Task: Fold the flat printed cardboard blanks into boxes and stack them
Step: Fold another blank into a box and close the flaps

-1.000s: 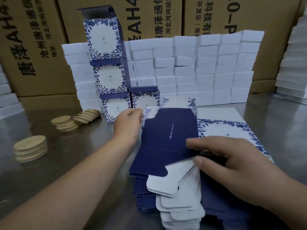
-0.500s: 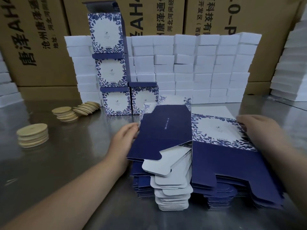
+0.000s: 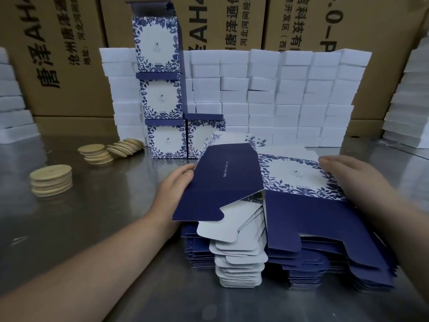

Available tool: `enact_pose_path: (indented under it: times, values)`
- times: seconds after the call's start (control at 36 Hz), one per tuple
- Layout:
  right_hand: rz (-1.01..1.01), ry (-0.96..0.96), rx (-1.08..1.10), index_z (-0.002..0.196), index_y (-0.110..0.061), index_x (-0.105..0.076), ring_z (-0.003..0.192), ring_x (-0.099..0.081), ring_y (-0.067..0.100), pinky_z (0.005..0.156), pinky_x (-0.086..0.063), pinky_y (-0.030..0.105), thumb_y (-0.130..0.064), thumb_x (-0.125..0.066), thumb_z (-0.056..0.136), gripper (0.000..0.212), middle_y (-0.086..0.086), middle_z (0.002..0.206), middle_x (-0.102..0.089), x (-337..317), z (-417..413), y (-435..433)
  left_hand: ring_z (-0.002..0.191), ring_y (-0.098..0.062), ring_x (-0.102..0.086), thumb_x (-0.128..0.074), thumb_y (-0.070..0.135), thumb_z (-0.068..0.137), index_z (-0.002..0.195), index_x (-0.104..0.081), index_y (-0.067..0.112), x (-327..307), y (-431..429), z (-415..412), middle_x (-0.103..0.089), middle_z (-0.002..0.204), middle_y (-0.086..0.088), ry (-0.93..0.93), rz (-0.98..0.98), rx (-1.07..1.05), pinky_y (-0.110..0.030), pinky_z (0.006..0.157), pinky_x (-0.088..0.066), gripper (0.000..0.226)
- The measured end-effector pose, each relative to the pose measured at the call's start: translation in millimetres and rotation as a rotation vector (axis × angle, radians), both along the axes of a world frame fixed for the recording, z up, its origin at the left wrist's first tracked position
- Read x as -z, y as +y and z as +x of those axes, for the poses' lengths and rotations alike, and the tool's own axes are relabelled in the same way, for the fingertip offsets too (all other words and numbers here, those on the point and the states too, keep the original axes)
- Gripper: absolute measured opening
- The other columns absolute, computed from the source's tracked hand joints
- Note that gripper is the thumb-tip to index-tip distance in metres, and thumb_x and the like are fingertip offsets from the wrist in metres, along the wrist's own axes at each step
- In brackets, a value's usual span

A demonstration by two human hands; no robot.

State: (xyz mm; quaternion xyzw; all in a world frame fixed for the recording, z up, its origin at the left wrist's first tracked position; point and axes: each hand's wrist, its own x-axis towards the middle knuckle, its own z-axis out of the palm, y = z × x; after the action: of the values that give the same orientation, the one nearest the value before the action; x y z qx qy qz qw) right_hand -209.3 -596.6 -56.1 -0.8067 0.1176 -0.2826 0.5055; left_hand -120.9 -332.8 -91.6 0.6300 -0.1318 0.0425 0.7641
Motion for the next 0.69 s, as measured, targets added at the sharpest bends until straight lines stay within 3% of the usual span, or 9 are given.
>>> enact_pose_path:
  times: [0.08,0.22,0.33,0.5,0.58,0.69]
  values:
    - [-0.023,0.021,-0.006,0.083,-0.032,-0.063,0.055,-0.051,-0.018,0.052,-0.035,0.005,-0.035,-0.059,0.089,0.007,-0.027,0.082,-0.056,0.3,0.1,0.0,0.057,0.006,-0.062,-0.035,0.002,0.098,0.105,-0.058,0.007,0.4,0.2,0.2,-0.069,0.064,0.014,0.011,-0.018,0.020,-0.008,0.049,-0.044,0.025]
    - [-0.094,0.019,0.132,0.068,-0.029,-0.062,0.058,-0.049,-0.006,0.053,-0.031,0.015,-0.032,-0.059,0.089,0.021,-0.023,0.069,-0.056,1.4,1.2,-2.9,0.056,0.009,-0.061,-0.034,0.003,0.098,0.106,-0.059,0.004,0.0,0.0,-0.3,-0.064,0.080,0.008,-0.026,0.001,-0.011,-0.006,0.049,-0.043,0.026]
    - [-0.104,0.019,0.189,0.062,-0.023,-0.062,0.061,-0.048,0.003,0.056,-0.036,0.021,-0.027,-0.056,0.088,0.027,-0.010,0.068,-0.062,2.7,1.9,-6.1,0.056,0.009,-0.060,-0.036,0.003,0.098,0.101,-0.060,0.006,1.5,0.6,-0.5,-0.068,0.062,0.016,-0.050,0.018,-0.017,-0.005,0.049,-0.042,0.025]
    - [-0.128,0.021,0.185,0.068,-0.023,-0.065,0.070,-0.051,-0.003,0.057,-0.034,0.020,-0.028,-0.055,0.087,0.022,-0.017,0.075,-0.064,2.5,2.7,-5.8,0.056,0.007,-0.061,-0.041,0.003,0.097,0.106,-0.061,0.006,4.1,3.3,1.1,-0.065,0.079,0.008,-0.073,0.024,-0.024,-0.007,0.050,-0.044,0.022]
    - [-0.160,0.018,0.166,0.072,-0.023,-0.067,0.070,-0.051,-0.004,0.057,-0.033,0.019,-0.030,-0.055,0.088,0.022,-0.022,0.076,-0.062,2.9,2.0,-4.0,0.057,0.011,-0.061,-0.036,0.003,0.098,0.108,-0.059,0.013,2.4,3.5,3.0,-0.064,0.075,0.016,-0.108,0.045,-0.017,-0.004,0.050,-0.042,0.027]
    - [-0.139,0.007,0.108,0.076,-0.026,-0.069,0.065,-0.056,-0.007,0.056,-0.033,0.017,-0.035,-0.055,0.089,0.021,-0.021,0.077,-0.065,1.6,-0.5,-0.8,0.062,0.011,-0.062,-0.033,0.017,0.101,0.112,-0.056,0.019,3.7,5.1,5.4,-0.063,0.085,0.011,-0.111,0.034,-0.005,-0.005,0.052,-0.044,0.026]
